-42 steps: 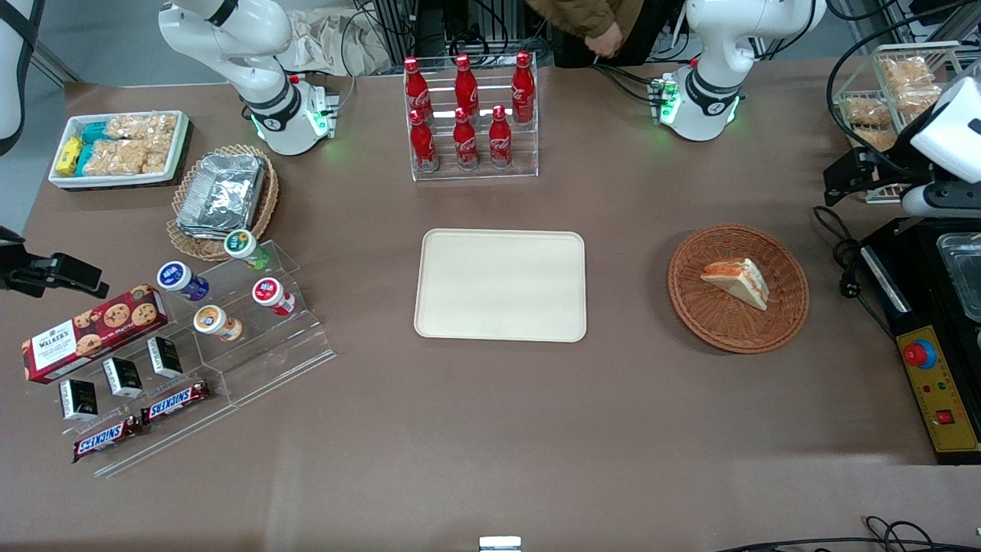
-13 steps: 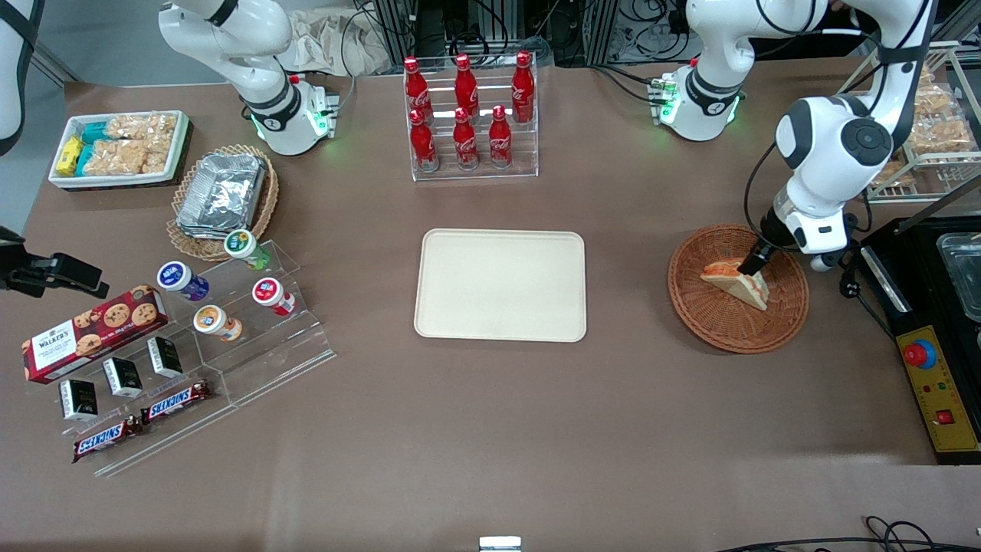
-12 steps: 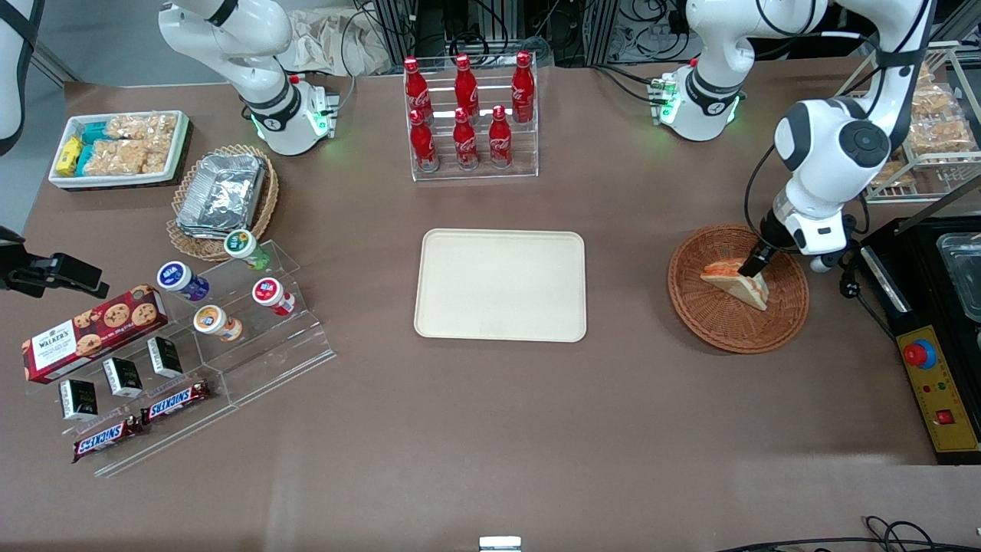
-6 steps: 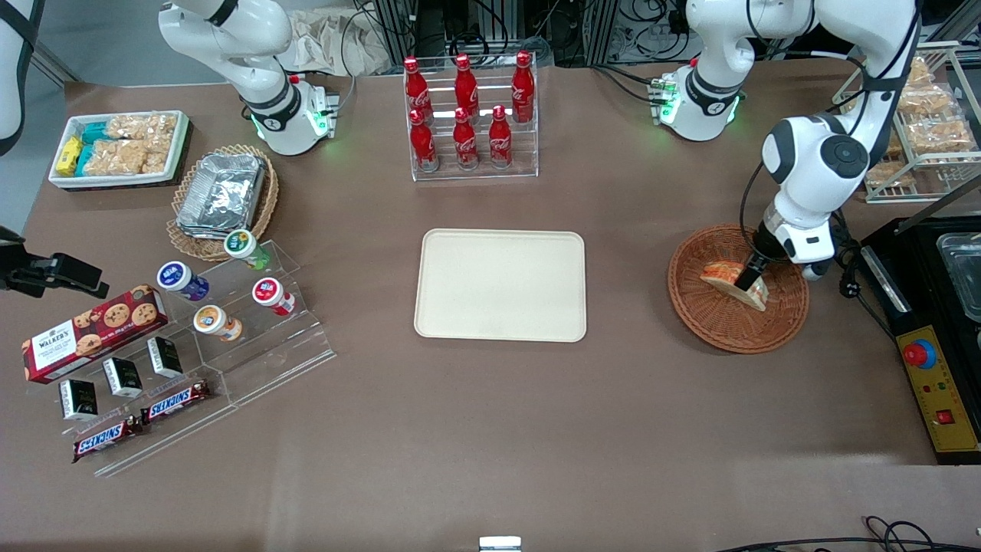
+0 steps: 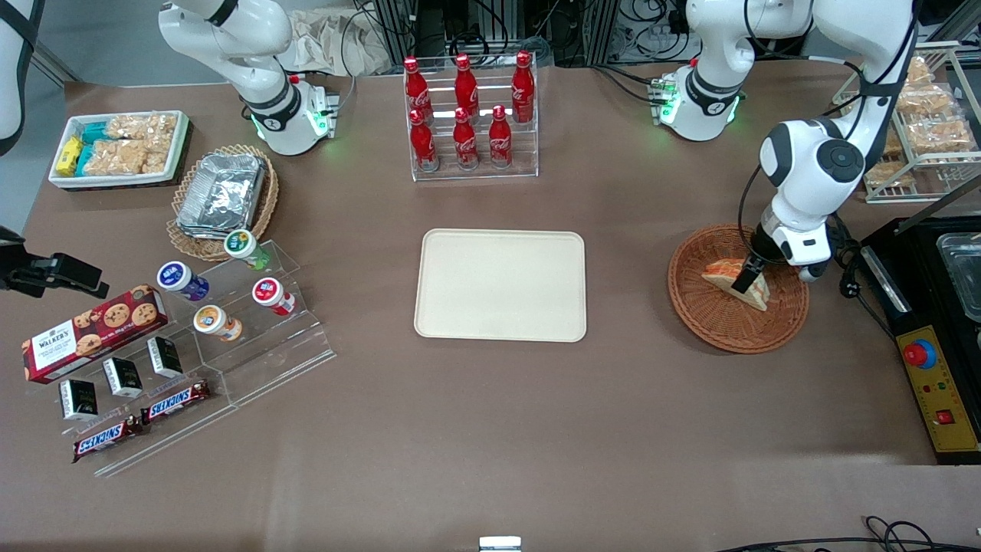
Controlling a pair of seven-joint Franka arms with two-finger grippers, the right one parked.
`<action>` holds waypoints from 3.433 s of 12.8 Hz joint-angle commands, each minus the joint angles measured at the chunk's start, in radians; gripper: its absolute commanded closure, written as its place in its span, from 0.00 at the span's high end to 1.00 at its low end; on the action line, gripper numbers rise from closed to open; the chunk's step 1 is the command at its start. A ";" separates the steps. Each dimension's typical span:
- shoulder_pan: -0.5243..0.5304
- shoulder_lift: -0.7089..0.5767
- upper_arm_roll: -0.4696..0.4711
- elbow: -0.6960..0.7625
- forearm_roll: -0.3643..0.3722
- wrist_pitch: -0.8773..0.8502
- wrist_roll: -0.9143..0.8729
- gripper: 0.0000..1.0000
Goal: Place sandwich from basket to tray
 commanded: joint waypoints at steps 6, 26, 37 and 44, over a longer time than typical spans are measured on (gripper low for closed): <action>0.000 -0.066 0.002 0.003 0.015 -0.037 -0.075 1.00; -0.003 -0.210 -0.038 0.379 0.018 -0.684 -0.088 1.00; -0.006 -0.012 -0.039 0.132 0.015 -0.187 -0.174 1.00; -0.006 0.057 -0.038 0.080 0.015 -0.036 -0.172 0.14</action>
